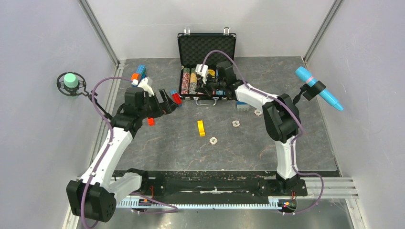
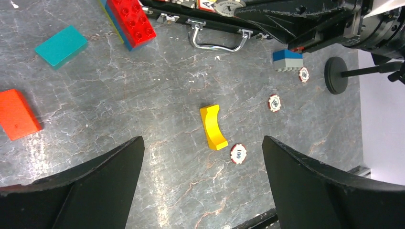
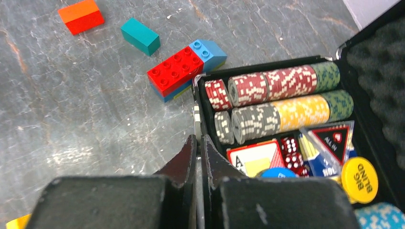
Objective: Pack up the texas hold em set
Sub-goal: Pick up the poker chip from the center of the board, then place the poker chip in the chip case.
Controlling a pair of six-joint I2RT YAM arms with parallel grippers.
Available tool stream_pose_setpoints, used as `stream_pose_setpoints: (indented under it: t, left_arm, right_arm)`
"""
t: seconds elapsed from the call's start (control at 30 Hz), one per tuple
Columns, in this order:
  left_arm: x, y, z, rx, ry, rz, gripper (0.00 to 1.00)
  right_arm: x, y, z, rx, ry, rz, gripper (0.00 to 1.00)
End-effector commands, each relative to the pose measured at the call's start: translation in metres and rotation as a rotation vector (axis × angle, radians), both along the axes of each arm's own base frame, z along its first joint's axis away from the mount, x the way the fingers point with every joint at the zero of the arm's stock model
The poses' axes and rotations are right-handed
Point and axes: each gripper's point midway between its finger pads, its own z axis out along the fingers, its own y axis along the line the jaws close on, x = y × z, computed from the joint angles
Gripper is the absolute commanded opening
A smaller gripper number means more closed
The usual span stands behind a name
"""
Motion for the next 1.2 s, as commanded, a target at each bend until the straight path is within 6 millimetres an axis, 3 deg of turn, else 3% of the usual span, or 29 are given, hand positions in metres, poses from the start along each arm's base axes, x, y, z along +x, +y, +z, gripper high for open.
stream_pose_setpoints:
  t: [0.0, 0.37, 0.57, 0.8, 1.17]
  left_arm:
    - [0.006, 0.007, 0.005, 0.065, -0.043, -0.013, 1.0]
    - [0.01, 0.009, -0.002, 0.069, -0.036, -0.003, 1.0]
    - [0.01, 0.011, -0.002, 0.07, -0.034, 0.003, 1.0]
    - [0.011, 0.011, -0.002, 0.063, -0.034, 0.005, 1.0]
    - [0.011, 0.011, -0.003, 0.056, -0.031, 0.003, 1.0]
  right_arm:
    - [0.007, 0.02, 0.009, -0.03, -0.126, 0.107, 0.0]
    - [0.024, 0.042, -0.025, -0.118, -0.22, 0.122, 0.0]
    - [0.034, 0.042, -0.038, -0.187, -0.275, 0.085, 0.0]
    - [0.041, 0.037, -0.041, -0.222, -0.298, 0.056, 0.0]
    - [0.043, 0.037, -0.025, -0.185, -0.318, 0.03, 0.0]
